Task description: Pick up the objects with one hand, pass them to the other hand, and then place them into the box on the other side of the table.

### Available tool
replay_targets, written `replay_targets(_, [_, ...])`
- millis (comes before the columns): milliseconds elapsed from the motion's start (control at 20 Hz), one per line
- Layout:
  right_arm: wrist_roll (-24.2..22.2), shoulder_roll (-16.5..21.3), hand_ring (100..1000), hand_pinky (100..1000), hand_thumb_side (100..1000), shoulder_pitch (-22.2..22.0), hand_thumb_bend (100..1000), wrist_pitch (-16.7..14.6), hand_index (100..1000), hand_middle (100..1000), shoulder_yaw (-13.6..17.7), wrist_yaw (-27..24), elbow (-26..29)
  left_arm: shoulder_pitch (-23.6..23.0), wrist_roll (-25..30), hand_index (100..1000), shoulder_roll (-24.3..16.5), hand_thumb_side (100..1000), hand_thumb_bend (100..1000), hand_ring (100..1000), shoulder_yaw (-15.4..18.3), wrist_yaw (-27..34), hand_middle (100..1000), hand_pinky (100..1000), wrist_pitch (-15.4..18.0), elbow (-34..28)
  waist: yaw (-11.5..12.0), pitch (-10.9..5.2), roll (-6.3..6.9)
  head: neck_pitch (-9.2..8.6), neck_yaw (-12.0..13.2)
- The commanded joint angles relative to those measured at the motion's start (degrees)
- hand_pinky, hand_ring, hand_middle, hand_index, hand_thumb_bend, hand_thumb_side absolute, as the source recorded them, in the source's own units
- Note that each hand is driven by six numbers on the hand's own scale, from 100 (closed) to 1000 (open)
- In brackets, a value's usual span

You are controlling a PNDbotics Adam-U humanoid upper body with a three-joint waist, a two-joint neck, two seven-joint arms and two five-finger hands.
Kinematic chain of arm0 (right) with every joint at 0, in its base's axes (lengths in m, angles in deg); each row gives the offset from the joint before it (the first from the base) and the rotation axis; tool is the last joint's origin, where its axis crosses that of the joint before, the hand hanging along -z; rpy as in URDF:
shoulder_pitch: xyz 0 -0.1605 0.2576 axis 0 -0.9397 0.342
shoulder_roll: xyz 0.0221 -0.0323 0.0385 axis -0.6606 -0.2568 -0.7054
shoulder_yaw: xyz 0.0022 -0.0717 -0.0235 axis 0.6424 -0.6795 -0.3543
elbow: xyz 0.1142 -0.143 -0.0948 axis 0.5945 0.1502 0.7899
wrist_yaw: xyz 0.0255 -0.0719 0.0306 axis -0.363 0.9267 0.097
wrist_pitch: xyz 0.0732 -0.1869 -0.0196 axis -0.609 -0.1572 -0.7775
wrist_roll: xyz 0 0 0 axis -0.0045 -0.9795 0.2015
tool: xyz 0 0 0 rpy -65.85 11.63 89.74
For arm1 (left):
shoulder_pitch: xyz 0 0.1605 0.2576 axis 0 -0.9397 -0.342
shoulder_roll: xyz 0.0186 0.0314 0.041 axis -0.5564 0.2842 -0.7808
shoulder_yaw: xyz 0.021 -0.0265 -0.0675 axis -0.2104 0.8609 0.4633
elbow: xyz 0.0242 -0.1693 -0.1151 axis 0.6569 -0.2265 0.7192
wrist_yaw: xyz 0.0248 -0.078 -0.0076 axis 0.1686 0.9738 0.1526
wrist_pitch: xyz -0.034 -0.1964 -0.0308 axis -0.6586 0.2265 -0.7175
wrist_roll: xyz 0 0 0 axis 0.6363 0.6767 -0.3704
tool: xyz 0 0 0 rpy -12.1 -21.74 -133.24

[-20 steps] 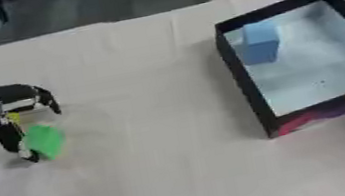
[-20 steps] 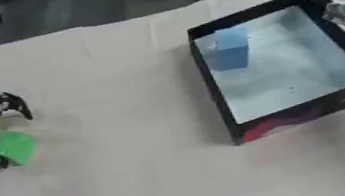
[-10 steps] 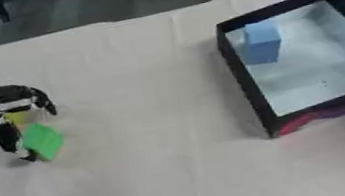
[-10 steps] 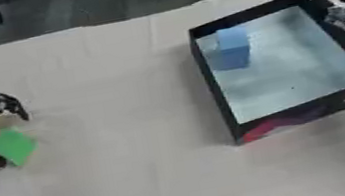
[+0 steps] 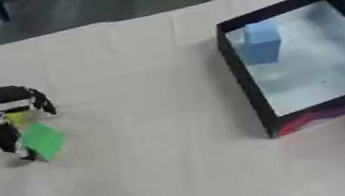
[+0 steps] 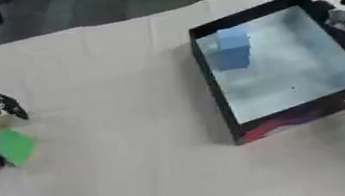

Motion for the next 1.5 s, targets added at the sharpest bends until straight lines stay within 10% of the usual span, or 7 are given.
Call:
replay_targets(50, [-0.1, 1.4, 1000, 1000, 118, 0.7, 100, -0.5, 1000, 905, 0.9, 0.2, 0.4, 0.9, 7.4, 876, -2.7, 100, 626, 861, 0.4, 0.0, 798, 835, 6.5, -0.3, 0.1, -6.62, -0.30, -0.36, 0.1])
replay_targets(1500, [-0.1, 1.5, 1000, 1000, 117, 0.4, 100, -0.5, 1000, 901, 0.9, -0.1, 0.6, 0.3, 0.7, 560, -2.6, 100, 607, 699, -0.1, -1.8, 529, 736, 8.7, -0.4, 0.0, -6.82, -0.31, -0.39, 0.4])
